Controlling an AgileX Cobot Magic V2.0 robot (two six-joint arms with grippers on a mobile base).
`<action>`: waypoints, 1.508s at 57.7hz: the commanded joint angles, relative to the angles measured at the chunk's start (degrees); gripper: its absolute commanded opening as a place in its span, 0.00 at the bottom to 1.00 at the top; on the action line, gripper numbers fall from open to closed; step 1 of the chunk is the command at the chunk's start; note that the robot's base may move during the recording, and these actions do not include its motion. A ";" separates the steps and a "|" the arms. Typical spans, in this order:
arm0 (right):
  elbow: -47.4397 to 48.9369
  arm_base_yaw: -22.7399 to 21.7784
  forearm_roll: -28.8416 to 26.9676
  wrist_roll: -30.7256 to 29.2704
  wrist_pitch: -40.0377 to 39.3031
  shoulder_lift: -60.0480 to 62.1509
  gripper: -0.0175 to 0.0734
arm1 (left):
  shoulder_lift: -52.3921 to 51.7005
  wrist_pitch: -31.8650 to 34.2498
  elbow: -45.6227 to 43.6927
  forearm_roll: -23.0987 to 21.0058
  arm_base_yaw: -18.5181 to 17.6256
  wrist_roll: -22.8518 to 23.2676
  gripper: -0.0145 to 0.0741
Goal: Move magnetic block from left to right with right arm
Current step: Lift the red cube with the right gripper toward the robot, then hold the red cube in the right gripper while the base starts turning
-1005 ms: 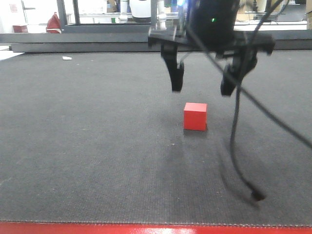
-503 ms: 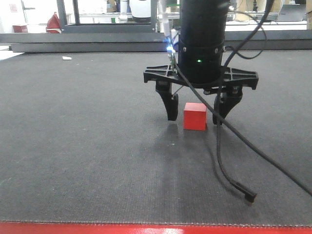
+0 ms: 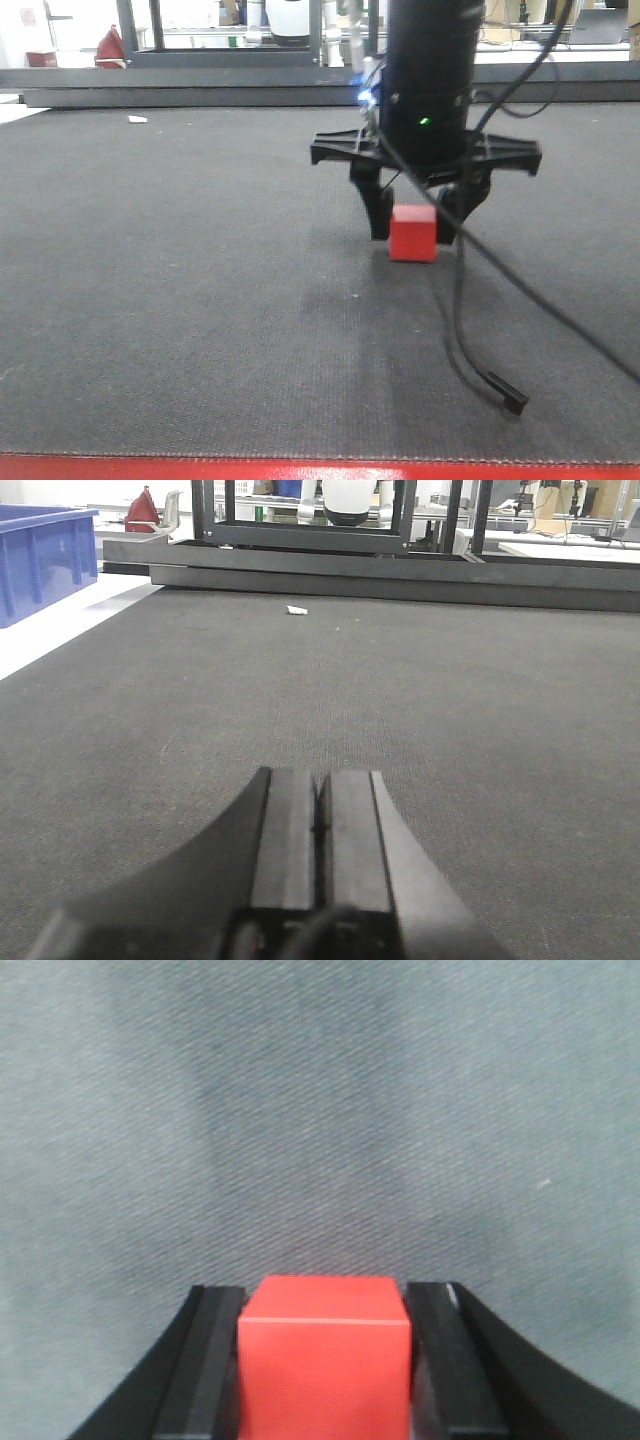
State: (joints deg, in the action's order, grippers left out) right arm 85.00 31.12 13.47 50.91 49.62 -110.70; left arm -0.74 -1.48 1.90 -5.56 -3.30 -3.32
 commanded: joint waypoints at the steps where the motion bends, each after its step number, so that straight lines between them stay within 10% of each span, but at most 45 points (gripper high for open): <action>1: 1.88 -1.61 0.96 -6.88 -1.04 6.55 0.45 | -0.70 4.75 0.44 -0.27 -0.08 0.34 0.02; 14: -4.55 -7.98 -3.17 -26.55 -2.78 16.05 0.45 | -0.70 4.75 0.44 -0.27 -0.08 0.34 0.02; 33: -28.03 -19.73 -4.45 -35.32 -13.34 35.57 0.45 | -0.70 4.75 0.44 -0.27 -0.08 0.34 0.02; 59: -53.71 -22.70 -4.45 -36.71 -20.38 64.88 0.45 | -0.70 4.75 0.44 -0.27 -0.08 0.34 0.02; 87: -55.15 -22.31 -3.49 -36.71 -18.39 98.08 0.45 | -0.70 4.75 0.44 -0.27 -0.08 0.34 0.02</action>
State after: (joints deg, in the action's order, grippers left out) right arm 28.34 8.82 8.52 14.68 35.15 -15.43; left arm -0.74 -1.48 1.90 -5.56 -3.30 -3.32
